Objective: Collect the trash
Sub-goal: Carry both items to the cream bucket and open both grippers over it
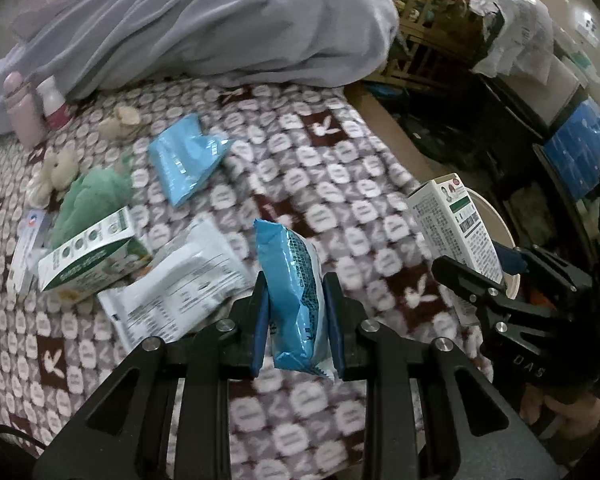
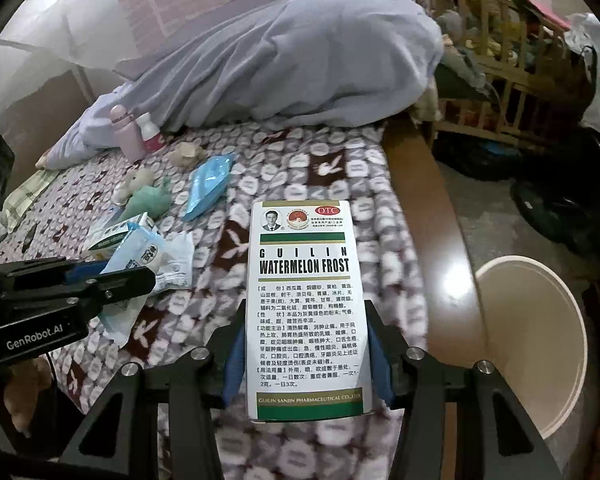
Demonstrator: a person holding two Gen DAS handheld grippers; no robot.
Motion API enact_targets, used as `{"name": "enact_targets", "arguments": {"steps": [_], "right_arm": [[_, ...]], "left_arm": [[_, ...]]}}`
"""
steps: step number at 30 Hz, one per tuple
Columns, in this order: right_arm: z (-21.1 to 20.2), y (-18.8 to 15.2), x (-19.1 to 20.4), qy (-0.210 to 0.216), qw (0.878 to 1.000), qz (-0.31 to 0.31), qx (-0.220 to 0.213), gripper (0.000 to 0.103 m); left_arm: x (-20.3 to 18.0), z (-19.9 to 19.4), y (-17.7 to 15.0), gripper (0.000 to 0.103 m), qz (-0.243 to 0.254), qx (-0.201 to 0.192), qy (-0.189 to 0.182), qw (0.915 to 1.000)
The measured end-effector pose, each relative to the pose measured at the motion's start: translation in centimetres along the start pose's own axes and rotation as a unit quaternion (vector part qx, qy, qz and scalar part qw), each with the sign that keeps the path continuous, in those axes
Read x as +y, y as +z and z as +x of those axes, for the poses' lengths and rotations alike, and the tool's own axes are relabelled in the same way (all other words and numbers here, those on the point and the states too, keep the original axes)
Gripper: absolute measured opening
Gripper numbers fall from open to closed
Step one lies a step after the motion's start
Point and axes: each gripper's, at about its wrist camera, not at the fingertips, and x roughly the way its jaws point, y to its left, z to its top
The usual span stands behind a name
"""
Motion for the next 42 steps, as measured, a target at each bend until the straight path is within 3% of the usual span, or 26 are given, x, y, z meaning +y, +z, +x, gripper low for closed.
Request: {"name": "enact_targets", "arguments": {"steps": [10, 27, 42], "right_arm": [[-1.9, -1.0, -4.7, -0.034, 0.999, 0.038, -0.008, 0.05], [-4.3, -4.2, -16.2, -0.107, 0.984, 0.145, 0.007, 0.05], [-3.4, -6.3, -21.4, -0.125, 0.973, 0.194, 0.029, 0.05]], "left_arm": [[-5.0, 1.2, 1.7, 0.023, 0.038, 0.0, -0.024, 0.999], [-15.5, 6.3, 5.1, 0.023, 0.077, 0.033, -0.116, 0.9896], [-21.3, 10.6, 6.1, 0.023, 0.103, 0.054, -0.147, 0.9822]]}}
